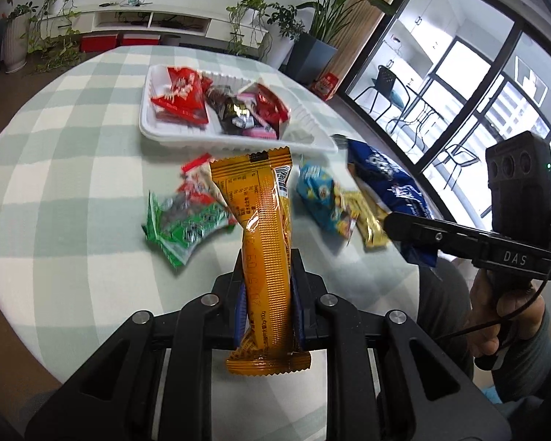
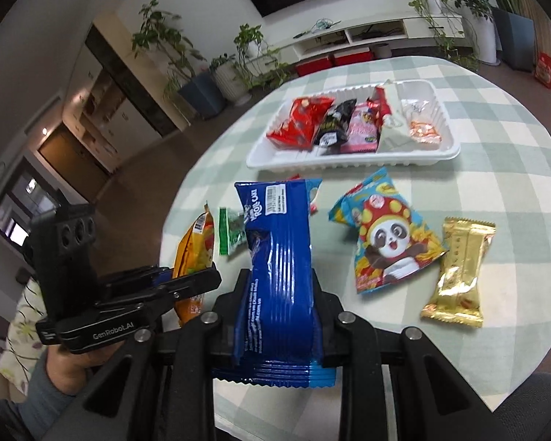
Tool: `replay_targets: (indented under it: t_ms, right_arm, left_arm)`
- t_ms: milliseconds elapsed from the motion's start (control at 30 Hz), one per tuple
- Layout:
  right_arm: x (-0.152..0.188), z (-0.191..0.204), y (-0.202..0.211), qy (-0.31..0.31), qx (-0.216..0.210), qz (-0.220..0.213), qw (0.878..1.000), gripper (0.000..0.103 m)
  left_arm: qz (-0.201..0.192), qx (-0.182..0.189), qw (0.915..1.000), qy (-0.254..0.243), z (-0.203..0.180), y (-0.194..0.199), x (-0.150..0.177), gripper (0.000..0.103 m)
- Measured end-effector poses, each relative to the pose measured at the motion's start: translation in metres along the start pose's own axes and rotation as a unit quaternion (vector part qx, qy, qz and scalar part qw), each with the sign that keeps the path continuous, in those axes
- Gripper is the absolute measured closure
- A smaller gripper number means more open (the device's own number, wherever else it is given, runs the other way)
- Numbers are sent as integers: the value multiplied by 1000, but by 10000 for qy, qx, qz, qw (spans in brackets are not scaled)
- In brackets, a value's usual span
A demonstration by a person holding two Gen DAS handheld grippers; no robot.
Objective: Organize snacks
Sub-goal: 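Carry the orange bar with the left tool while the right tool carries the blue packet to the tray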
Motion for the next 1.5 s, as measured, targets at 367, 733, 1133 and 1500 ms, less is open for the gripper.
replay_targets:
  t_ms: [367,733,1133,1500]
  right_arm:
    - [-77,-39,52,-115,364,-855,9956,74]
    - [-165,-75,37,-115,764,-1190,9899,74]
    - [-175,-134,-55,-345,1167,-452,9915,73]
    - [-160,-153,-95,-314,1462,32,9887,73]
  left_arm:
    - [-443,-135,9987,-225,9,9,-107,85]
    - [-216,-302,9983,-447,17,-54,-194,86]
    - [254,-498,9973,-467,44,-149,-204,85]
    - [432,-619,9959,-490,54,-184,-197,85]
Point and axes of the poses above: each gripper's, at about its wrist camera, not at the fingertips, and y roughly against the way its jaws point, z to its left, x to its underside, the point moved 7 cm from there along -y, roughly the way its jaws point, and after that the axes turned 4 degrees about -x, right-handed, at the moved point
